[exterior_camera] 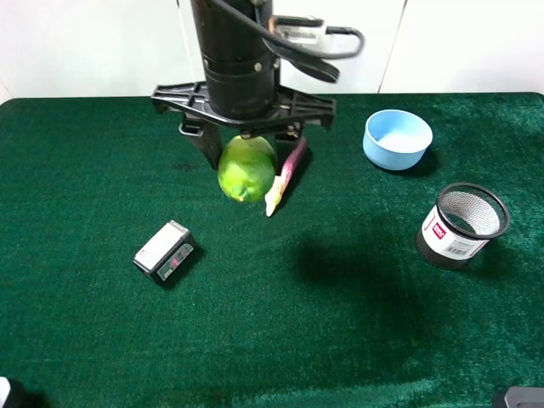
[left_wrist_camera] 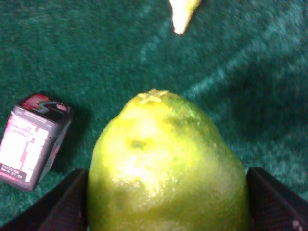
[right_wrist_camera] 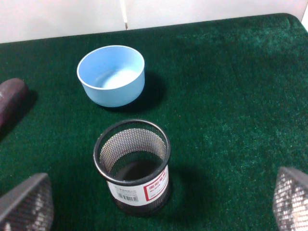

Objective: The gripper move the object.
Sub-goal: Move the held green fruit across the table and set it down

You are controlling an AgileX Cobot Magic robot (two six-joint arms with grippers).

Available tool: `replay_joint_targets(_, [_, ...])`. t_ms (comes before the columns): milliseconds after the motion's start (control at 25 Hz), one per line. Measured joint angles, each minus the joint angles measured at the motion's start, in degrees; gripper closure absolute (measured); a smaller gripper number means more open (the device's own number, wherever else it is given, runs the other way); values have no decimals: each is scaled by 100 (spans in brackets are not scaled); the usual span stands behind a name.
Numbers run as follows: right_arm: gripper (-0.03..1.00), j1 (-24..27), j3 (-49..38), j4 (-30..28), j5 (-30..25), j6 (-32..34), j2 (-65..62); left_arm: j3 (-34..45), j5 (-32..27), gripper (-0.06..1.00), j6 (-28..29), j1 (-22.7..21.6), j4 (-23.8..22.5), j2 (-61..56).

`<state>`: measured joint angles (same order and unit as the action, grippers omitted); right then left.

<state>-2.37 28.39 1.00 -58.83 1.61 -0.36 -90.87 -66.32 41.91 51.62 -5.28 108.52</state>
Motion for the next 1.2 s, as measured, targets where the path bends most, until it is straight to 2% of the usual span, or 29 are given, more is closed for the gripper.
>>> replay_joint_targets(280, [27, 0, 0, 0, 0, 0, 0, 163, 0, 29, -178, 360, -138, -8])
replay_joint_targets(520, [27, 0, 0, 0, 0, 0, 0, 930, 0, 29, -129, 376, -140, -133])
replay_joint_targets(920, [27, 0, 0, 0, 0, 0, 0, 2028, 29, 29, 69, 376, -517, -268])
replay_joint_targets(1200, [27, 0, 0, 0, 0, 0, 0, 2488, 788, 29, 42, 376, -511, -268])
